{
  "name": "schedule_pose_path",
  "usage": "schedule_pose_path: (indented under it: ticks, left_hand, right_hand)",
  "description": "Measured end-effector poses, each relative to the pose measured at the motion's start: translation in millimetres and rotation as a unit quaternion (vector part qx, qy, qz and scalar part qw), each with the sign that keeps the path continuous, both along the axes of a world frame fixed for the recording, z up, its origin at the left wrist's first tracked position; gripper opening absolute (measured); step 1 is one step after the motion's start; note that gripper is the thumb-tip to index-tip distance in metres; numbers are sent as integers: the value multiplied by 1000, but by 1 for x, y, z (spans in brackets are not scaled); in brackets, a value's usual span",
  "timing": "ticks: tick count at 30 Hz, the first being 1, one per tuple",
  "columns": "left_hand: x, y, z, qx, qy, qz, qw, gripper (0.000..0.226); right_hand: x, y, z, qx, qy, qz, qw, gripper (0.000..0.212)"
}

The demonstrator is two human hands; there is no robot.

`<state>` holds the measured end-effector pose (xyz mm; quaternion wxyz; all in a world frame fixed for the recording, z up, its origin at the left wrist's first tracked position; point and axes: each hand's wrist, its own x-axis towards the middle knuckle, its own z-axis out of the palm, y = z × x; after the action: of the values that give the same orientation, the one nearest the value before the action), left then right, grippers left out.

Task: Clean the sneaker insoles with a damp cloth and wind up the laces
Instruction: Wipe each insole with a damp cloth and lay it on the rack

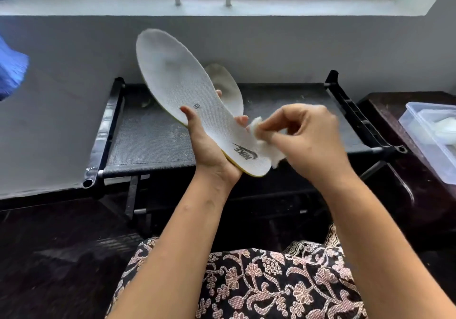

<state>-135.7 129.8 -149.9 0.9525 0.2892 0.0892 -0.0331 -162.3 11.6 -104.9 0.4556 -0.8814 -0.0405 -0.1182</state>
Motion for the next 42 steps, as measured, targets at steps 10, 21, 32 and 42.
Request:
schedule_pose_path:
  ticks: [10, 21, 32, 42]
  left_hand:
    - [5, 1, -8, 78, -28, -78, 993, 80]
    - [1, -5, -7, 54, -67, -235, 968, 93]
    - [-9, -16, -13, 38, -52, -390, 919, 85]
    - [-24, -25, -14, 104, -48, -478, 871, 84]
  right_hand:
    - [11, -17, -17, -147, -60, -102, 982, 15]
    - [-3, -7, -2, -69, -24, 131, 989, 7]
    - [1, -14, -3, -106, -30, 41, 993, 3]
    - [34, -53, -20, -40, -62, -127, 989, 18]
